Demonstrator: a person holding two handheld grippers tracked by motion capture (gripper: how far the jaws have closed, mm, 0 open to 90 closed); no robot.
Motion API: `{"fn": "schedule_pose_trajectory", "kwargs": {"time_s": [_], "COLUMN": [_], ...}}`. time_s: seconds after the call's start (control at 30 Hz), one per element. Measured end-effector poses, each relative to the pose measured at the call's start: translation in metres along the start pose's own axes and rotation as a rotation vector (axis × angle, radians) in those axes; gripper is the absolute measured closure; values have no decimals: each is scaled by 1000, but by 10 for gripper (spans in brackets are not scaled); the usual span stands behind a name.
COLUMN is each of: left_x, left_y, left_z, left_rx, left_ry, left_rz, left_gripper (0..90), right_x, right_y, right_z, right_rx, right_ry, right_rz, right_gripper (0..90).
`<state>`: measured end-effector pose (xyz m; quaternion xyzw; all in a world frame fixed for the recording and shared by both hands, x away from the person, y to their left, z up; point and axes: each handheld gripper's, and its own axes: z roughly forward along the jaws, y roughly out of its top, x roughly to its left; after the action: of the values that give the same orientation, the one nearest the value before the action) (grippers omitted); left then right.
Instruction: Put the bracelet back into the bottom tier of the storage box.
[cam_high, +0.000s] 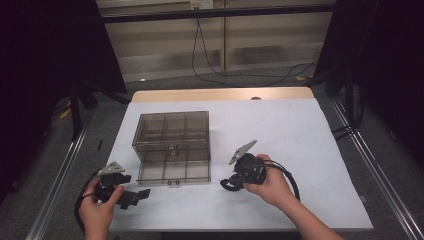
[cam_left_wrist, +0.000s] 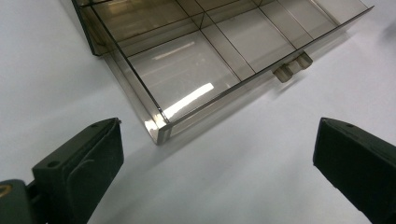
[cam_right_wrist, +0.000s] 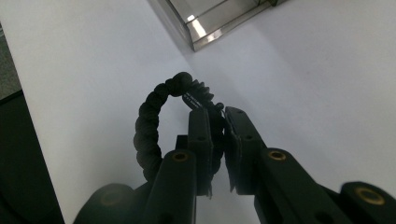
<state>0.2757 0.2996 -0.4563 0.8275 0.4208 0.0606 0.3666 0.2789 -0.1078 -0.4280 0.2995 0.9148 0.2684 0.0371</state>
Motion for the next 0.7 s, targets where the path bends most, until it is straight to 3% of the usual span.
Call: {"fn": "schedule_pose_trajectory", "kwargs": {"time_s": [0.7], "left_x": [-1], "left_y": [1], "left_z": [1], "left_rx": [1], "left_ry": [-18], "left_rz": [-10], "left_gripper": [20], "right_x": [3], "right_y": [21], "right_z": [3], "right_rx": [-1], "right_ry": [9], "right_rz": [-4], "right_gripper": [811]}}
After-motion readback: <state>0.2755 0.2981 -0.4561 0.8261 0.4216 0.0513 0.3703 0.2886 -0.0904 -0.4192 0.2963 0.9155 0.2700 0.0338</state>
